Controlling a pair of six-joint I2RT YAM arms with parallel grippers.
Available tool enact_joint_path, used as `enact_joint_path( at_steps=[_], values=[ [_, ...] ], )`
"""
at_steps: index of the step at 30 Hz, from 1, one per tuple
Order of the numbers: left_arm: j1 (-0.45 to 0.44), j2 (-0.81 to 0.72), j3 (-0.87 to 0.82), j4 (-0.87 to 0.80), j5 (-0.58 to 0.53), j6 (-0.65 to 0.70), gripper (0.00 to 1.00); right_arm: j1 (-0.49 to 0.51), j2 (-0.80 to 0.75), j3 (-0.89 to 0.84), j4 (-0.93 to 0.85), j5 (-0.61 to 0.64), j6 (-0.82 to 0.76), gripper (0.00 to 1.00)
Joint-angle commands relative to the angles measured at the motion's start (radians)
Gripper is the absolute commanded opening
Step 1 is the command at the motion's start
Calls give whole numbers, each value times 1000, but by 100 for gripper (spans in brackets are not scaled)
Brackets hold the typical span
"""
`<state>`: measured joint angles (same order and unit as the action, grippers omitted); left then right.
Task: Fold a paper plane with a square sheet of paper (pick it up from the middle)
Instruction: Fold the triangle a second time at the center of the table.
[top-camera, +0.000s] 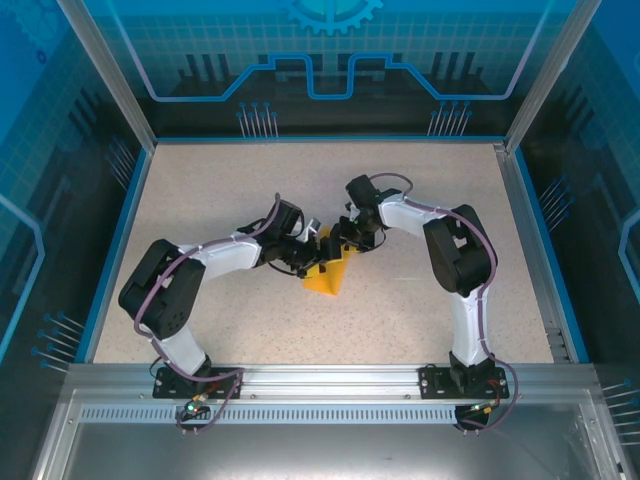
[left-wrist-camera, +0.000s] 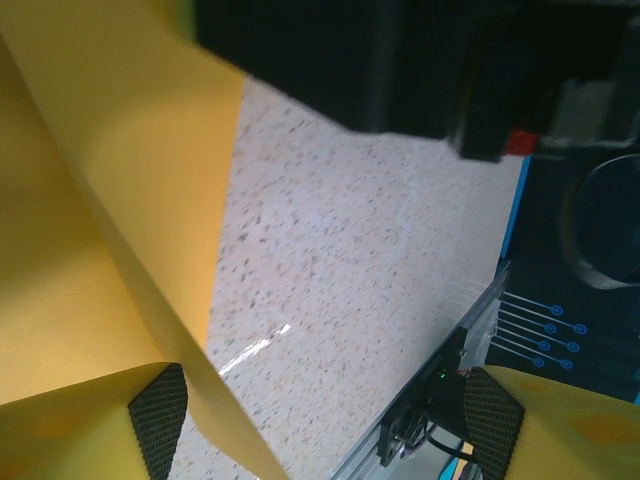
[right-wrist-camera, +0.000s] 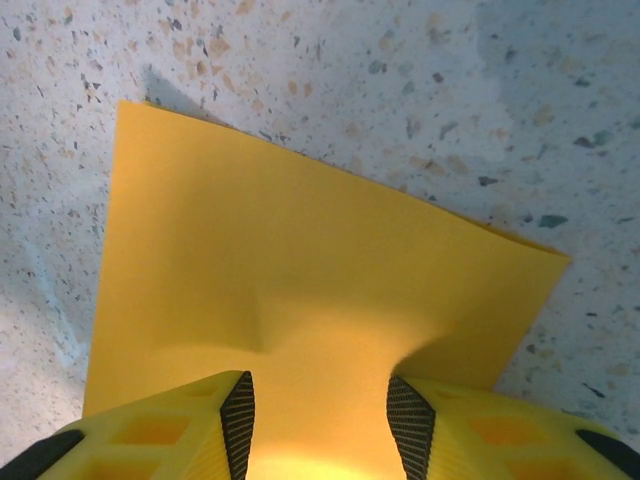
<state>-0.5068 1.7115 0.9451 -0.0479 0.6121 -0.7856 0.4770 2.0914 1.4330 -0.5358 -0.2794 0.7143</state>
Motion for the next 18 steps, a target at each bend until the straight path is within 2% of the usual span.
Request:
enact_joint_path(
  at_steps=[1,3,6,14,18],
  values=[
    [-5,44,39,39,30,-7,77,-19,88,-46,-22,-17,-14,44],
    [-5,62,46,43,29,-10,77,-26,80,-46,-10,-54,-16,42],
    [-5,82,50,49,22,-11,75,-44,48,-51,29,-137,-34,33],
    [-5,107,55,45,-13,-11,67,-108,-98,-112,155,-324,-63,32],
    [-3,108,54,29,-44,-11,62,-137,-206,-223,202,-347,-78,32]
  ],
)
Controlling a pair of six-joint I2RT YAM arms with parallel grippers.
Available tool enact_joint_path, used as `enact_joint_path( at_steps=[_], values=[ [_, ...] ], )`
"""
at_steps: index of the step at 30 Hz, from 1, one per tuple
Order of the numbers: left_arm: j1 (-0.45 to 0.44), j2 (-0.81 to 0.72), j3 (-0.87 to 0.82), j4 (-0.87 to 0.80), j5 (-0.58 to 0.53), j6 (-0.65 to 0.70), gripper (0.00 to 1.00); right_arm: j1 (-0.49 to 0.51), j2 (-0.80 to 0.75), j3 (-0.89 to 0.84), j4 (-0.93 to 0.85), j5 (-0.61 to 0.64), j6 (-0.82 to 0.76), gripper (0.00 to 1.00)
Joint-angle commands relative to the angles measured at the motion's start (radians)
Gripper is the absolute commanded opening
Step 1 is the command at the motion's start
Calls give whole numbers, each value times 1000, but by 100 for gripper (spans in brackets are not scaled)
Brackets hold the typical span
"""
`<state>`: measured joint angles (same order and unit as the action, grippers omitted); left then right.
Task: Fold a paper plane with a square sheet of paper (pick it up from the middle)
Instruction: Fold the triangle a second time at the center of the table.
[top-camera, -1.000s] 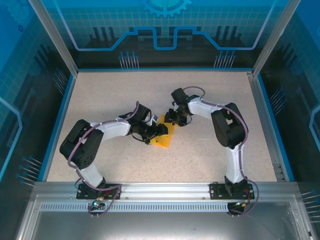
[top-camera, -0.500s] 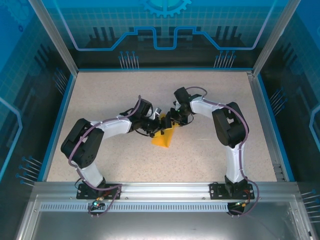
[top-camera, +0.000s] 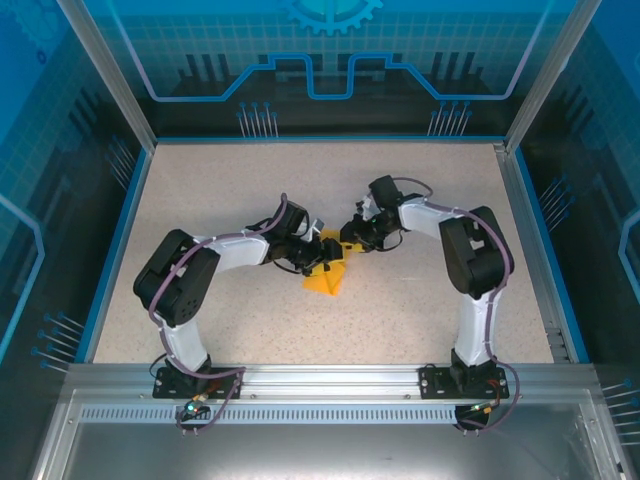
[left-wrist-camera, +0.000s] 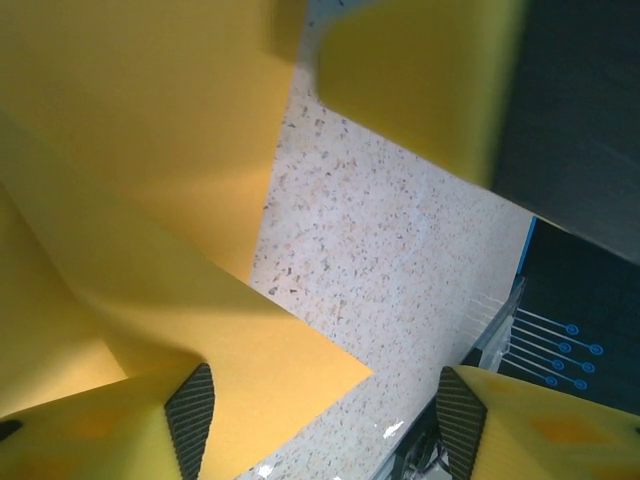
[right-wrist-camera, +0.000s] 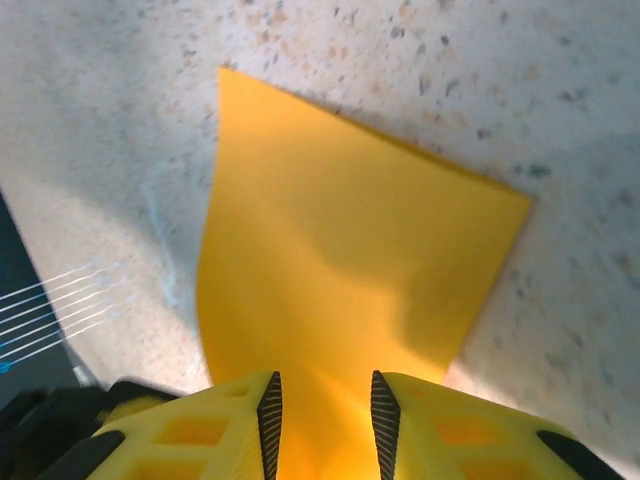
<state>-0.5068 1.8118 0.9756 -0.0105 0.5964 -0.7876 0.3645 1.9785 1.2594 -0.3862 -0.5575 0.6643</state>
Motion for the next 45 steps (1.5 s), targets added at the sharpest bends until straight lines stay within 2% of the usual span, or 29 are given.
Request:
enact_joint_path(
  at_steps=[1,9,17,23,36,45],
  values=[
    [-4,7,23,-12,-36,-9,60,-27,-124,-88,68,-67,-32,32],
    [-3,12,21,-21,-73,-17,52,-12,-236,-265,145,-116,-62,30],
    [-3,16,20,-23,-77,-24,47,38,-196,-235,94,-107,-112,34],
    [-4,16,20,-26,-79,-24,46,50,-160,-218,81,-103,-115,32],
    [-4,10,25,-27,-65,-28,44,53,-141,-225,106,-106,-124,8],
    [-15,-58,29,-30,-45,-37,43,53,-106,-204,83,-65,-143,5]
  ],
)
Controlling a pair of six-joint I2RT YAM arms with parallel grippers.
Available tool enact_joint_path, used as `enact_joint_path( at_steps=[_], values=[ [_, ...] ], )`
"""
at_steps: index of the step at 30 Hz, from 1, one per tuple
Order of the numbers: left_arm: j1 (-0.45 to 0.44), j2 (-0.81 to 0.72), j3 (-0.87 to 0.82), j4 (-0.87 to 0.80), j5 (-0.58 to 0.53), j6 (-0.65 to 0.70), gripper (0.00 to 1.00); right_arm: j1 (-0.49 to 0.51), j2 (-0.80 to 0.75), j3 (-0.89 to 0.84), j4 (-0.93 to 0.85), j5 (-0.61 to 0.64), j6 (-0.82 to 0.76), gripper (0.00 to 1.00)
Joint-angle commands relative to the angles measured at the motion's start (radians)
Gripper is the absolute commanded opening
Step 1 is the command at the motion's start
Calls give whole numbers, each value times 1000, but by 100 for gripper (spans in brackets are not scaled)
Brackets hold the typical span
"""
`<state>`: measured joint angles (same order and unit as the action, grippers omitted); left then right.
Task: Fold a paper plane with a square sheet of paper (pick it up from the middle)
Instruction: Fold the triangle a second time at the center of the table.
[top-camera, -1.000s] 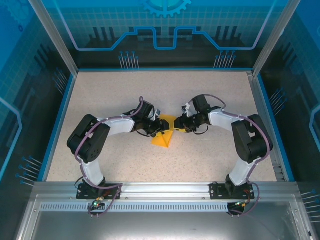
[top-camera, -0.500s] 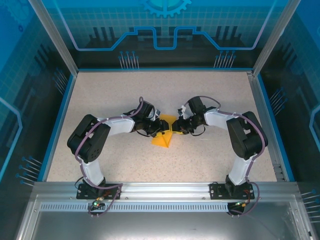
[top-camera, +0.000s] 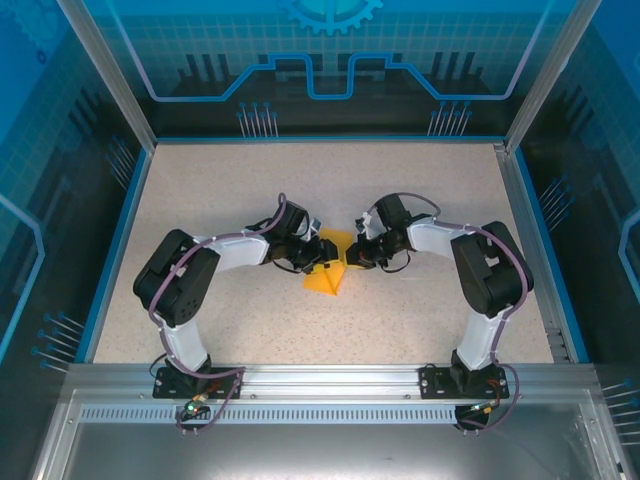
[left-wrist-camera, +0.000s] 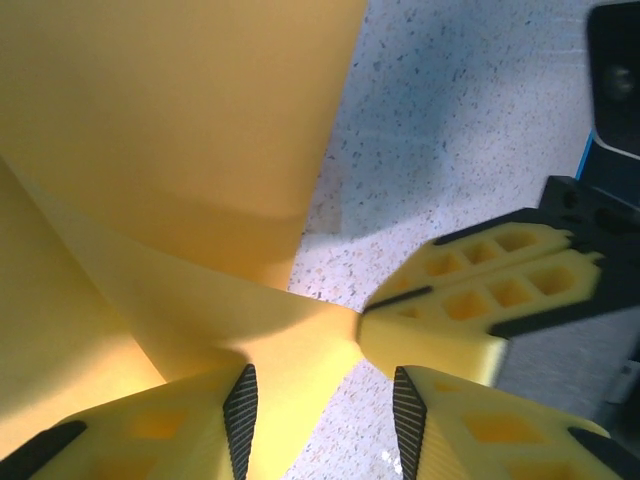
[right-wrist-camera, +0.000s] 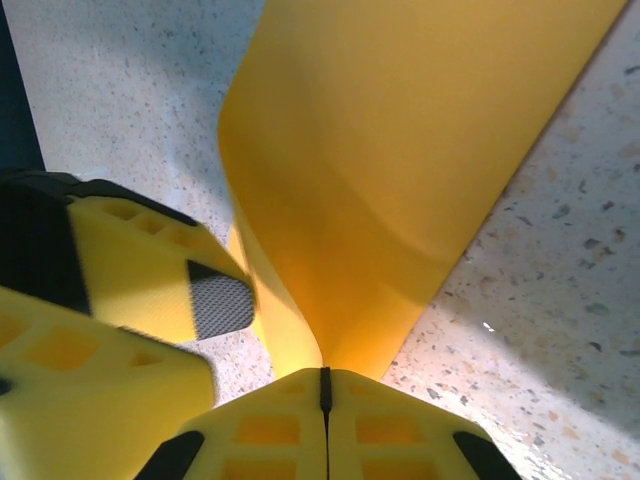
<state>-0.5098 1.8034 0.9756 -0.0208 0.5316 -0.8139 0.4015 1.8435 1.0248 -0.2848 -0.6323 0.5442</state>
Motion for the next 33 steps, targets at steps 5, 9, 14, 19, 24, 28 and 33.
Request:
enact_joint_path(
  at_steps=[5,9,14,19,24,28,33],
  values=[
    [-34,-46,41,-38,11,-5,43,16,46,44,-23,9,-29,5],
    [-37,-16,49,-37,11,-11,43,17,58,58,-32,13,-37,5],
    [-39,21,64,-51,10,-12,42,17,79,75,-43,11,-49,5],
    [-39,43,61,-58,9,-15,38,17,97,88,-50,10,-55,6],
    [-39,54,60,-64,3,-13,36,19,109,93,-56,13,-58,5],
    [-39,62,60,-70,1,-12,36,19,118,98,-59,15,-61,6],
    [-39,71,62,-82,-3,-8,35,20,130,111,-71,14,-67,5]
  ],
)
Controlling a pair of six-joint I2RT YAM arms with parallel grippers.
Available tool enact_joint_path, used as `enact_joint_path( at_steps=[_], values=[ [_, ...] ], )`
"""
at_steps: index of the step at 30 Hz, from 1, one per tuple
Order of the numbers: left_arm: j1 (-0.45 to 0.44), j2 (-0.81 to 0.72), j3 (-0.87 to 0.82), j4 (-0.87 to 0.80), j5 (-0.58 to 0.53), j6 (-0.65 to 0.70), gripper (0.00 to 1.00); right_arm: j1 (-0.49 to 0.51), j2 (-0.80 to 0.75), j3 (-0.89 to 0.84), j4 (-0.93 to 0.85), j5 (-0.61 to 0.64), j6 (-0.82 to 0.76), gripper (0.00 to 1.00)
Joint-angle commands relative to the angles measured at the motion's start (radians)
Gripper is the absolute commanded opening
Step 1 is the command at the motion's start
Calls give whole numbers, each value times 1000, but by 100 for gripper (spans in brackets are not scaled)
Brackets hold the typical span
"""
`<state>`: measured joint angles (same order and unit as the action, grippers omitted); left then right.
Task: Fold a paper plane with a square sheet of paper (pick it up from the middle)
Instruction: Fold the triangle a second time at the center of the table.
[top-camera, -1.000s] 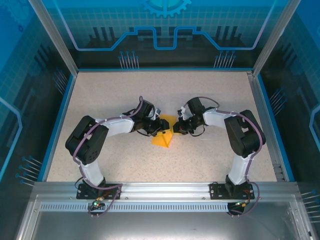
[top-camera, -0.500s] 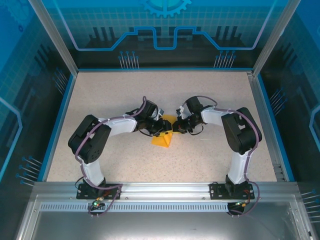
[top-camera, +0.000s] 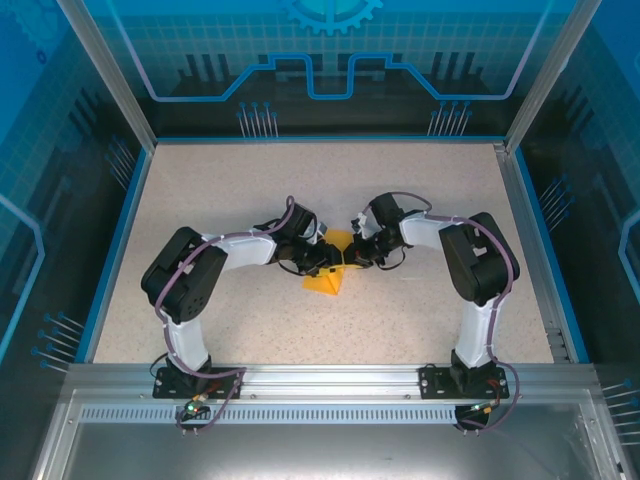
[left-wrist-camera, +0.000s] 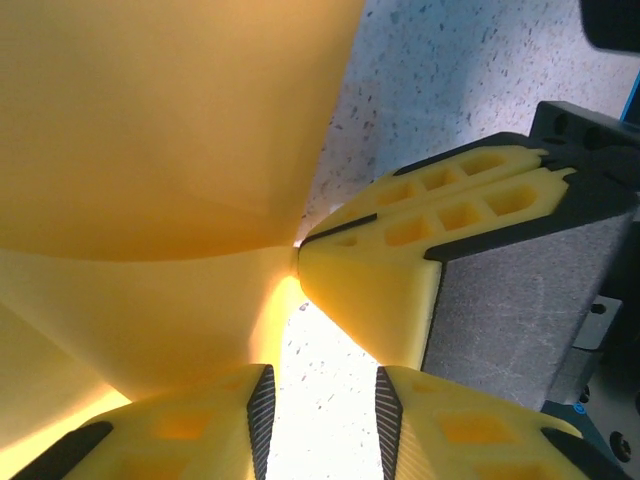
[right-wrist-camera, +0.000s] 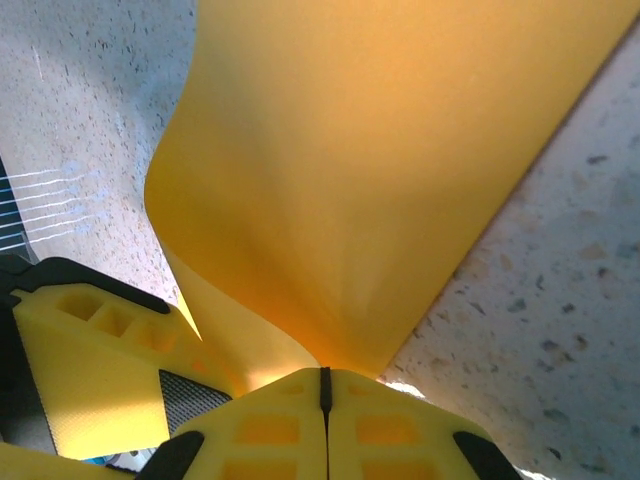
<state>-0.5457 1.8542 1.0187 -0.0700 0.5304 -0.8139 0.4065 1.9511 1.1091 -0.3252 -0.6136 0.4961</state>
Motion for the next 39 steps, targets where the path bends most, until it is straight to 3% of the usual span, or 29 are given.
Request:
enact_joint_path(
  at_steps=[1,39],
  values=[
    [-2,22,21,-34,-3,-9,35,15,25,28,-32,-5,-20,5],
    [-3,48,27,-87,-32,-1,32,15,66,60,-47,2,-31,6]
  ],
)
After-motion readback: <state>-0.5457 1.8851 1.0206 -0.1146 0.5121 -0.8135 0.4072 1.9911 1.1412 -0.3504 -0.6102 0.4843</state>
